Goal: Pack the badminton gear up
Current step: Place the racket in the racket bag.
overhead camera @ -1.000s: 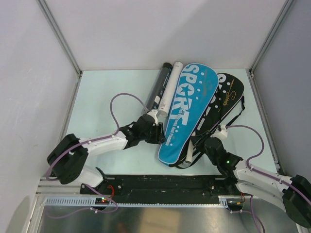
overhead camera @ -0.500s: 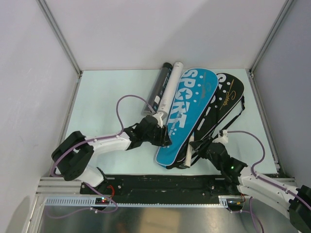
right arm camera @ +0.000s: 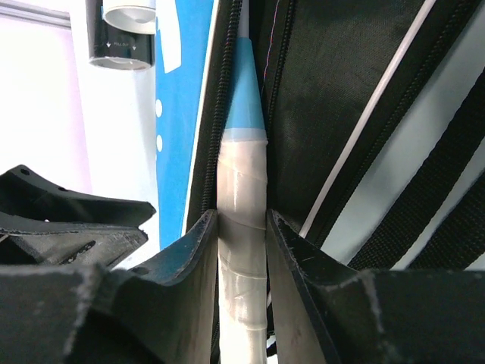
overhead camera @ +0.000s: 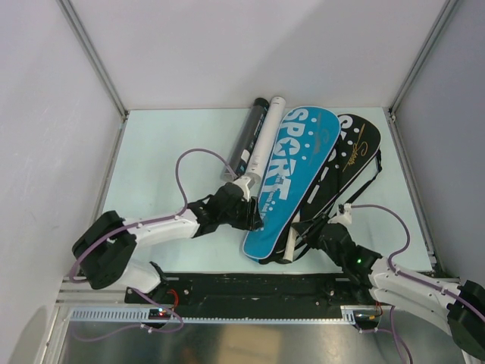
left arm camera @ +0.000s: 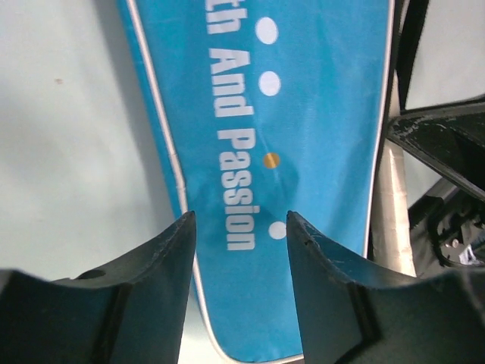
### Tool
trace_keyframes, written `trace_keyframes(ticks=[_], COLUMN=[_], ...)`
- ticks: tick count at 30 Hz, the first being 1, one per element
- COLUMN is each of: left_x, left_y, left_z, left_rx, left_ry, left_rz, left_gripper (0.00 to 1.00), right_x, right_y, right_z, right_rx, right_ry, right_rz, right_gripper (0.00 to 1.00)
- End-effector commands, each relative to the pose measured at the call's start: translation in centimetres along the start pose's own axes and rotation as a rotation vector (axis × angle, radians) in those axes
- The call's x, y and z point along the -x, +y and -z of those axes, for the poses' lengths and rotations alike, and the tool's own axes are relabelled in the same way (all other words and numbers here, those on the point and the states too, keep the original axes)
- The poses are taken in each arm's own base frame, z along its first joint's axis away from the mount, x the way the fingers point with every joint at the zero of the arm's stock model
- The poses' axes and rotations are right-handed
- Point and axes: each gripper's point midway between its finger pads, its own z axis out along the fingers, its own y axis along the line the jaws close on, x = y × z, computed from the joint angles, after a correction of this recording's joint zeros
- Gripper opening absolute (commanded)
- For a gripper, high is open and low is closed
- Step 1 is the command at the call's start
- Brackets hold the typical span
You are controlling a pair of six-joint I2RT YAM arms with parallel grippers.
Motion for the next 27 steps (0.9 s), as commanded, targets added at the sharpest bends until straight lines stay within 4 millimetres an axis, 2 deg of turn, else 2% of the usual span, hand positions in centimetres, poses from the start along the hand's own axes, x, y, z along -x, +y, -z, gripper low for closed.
trace_keyframes(ticks=[1, 4, 10, 15, 22, 27], left_x=[0.3, -0.6, -1.8, -1.8, -2.3, -2.6], left_y=[2.4, 2.7, 0.9, -0.4, -1.9, -2.6], left_z=[1.4, 1.2, 0.6, 0.4, 0.3, 0.3], left_rx=[0.123, 0.127, 0.022, -0.050, -0.107, -0.130], left_ry=[-0.043, -0.024, 0.022, 0.014, 0.021, 0.023], left_rz=[-0.034, -0.024, 0.000, 0.019, 0.015, 0.013], left_gripper=[0.56, 0.57, 0.55, 0.53, 0.50, 0.49], right_x=[-0.6, -0.4, 0.5, 0.9, 0.4, 1.5], right_y=[0.4, 0.7, 1.2, 2.2, 3.6, 4.0], right_z=[0.1, 0.1, -0.3, -1.0, -1.9, -1.9], right_rx=[0.017, 0.030, 0.049, 0.069, 0.090, 0.095], right_ry=[0.020, 0.009, -0.052, -0.074, -0.056, -0.114], right_rz=[-0.014, -0.025, -0.059, -0.077, -0.080, -0.088], right_gripper=[0.32, 0.32, 0.31, 0.30, 0.25, 0.23])
